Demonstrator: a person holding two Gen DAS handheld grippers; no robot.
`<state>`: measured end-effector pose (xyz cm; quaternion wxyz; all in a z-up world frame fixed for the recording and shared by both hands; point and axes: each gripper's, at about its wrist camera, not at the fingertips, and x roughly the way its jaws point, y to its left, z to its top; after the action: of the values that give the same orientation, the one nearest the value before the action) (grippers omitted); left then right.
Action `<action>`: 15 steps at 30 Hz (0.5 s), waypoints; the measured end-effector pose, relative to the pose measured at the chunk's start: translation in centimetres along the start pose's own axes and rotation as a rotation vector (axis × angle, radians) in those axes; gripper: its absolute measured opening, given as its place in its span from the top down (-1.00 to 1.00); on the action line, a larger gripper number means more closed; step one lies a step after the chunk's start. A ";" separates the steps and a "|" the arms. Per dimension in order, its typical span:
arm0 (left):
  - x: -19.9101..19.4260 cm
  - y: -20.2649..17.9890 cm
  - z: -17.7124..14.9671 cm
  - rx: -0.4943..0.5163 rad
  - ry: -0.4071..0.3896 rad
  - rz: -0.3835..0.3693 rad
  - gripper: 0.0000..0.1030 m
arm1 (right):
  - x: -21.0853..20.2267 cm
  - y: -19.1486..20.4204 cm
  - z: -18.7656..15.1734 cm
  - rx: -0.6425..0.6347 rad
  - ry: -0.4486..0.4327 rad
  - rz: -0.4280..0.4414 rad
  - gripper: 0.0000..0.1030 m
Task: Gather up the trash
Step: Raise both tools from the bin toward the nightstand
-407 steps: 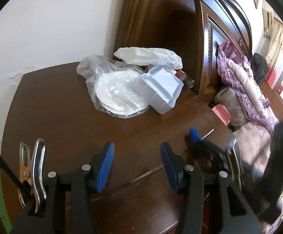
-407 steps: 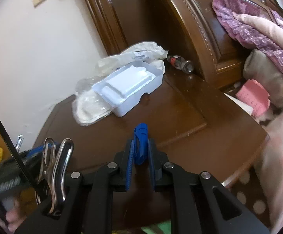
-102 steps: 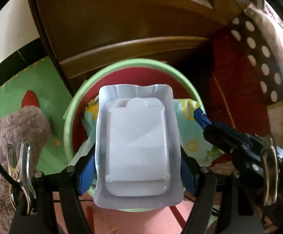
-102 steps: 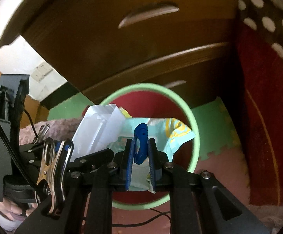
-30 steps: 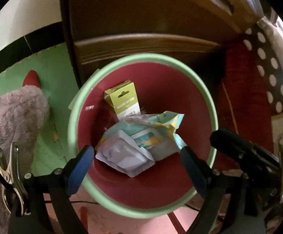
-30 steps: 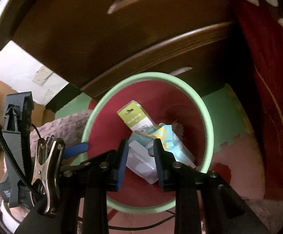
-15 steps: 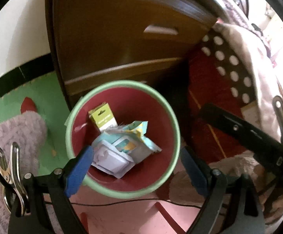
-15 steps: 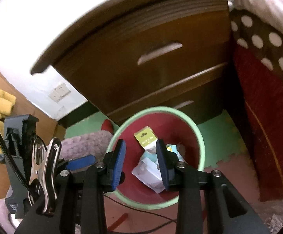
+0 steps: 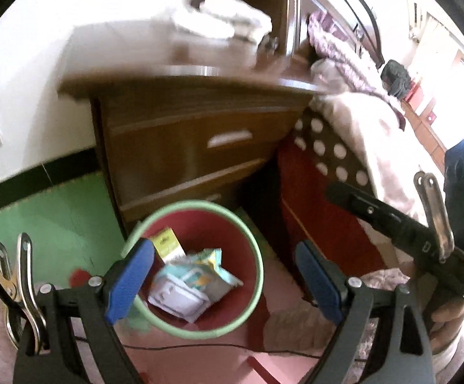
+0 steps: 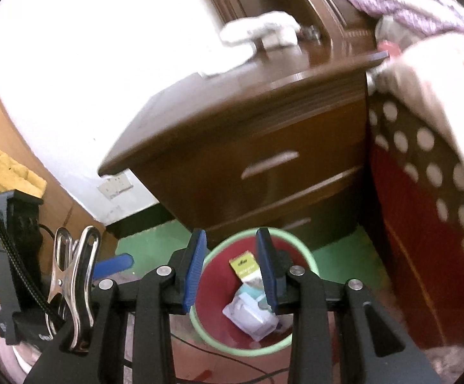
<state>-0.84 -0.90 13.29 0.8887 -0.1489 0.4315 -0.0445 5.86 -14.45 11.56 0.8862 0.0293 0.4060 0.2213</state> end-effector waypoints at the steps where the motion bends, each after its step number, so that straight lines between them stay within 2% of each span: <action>1: -0.5 0.0 0.5 0.003 -0.014 0.005 -0.81 | -0.4 0.2 0.5 -0.011 -0.008 0.000 0.35; 7: -1.8 0.2 4.2 0.023 -0.034 0.058 -0.81 | -1.6 1.6 3.4 -0.080 -0.044 -0.007 0.35; 15: -2.6 1.0 8.9 0.008 -0.087 0.102 -0.81 | -1.3 2.8 7.6 -0.165 -0.030 -0.021 0.35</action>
<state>4.46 2.63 20.14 0.9083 -0.1249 0.3991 0.0059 9.64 -11.48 18.16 0.8937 -0.0450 0.3735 0.2444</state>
